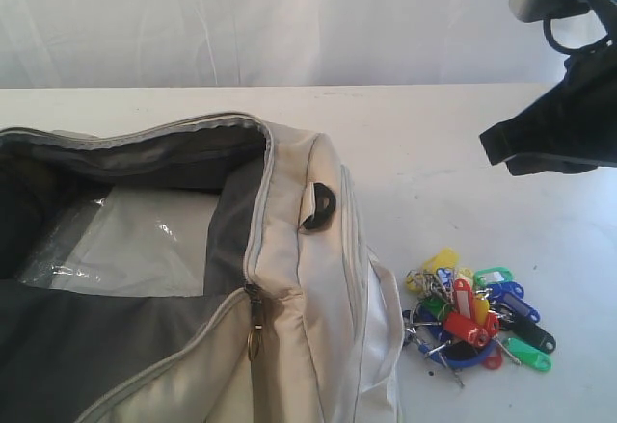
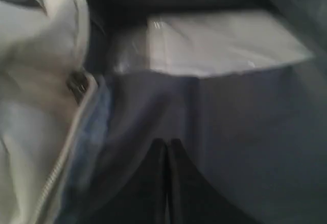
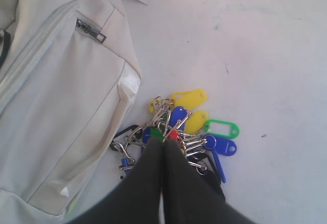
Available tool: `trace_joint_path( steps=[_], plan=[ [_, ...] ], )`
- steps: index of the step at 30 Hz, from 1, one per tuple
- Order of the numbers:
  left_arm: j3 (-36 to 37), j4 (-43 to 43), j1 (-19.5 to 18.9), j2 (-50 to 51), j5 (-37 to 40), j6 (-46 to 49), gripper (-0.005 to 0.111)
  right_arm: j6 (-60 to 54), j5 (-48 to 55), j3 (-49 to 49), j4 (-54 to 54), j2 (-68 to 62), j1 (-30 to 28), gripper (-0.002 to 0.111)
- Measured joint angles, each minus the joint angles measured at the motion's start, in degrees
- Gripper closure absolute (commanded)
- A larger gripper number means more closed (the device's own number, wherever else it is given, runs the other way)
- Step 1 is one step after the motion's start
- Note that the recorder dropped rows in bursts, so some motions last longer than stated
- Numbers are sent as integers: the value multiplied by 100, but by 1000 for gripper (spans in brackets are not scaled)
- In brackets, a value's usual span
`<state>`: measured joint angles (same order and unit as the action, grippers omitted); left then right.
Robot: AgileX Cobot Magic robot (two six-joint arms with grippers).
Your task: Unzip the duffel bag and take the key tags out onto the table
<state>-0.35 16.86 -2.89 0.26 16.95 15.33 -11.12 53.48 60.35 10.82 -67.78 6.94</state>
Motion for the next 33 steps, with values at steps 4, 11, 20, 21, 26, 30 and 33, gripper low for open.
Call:
trace_joint_path(
  steps=[4,11,20,21,26,30,33],
  plan=[
    [26,-56,-26,0,166,0,107,0,-11,0,0,0,0,107],
    [26,-83,-34,0,166,0,107,0,-11,0,0,0,0,107],
    [26,-196,-34,0,50,0,107,0,-11,0,0,0,0,107],
    [26,-229,-34,0,-50,4,107,0,-11,0,0,0,0,107],
    [26,-290,-34,0,-406,4,107,0,-11,0,0,0,0,107],
    [26,-682,-34,0,-482,4,107,0,-11,0,0,0,0,107],
    [26,-1133,-34,0,-498,4,107,0,-11,0,0,0,0,107]
  ],
)
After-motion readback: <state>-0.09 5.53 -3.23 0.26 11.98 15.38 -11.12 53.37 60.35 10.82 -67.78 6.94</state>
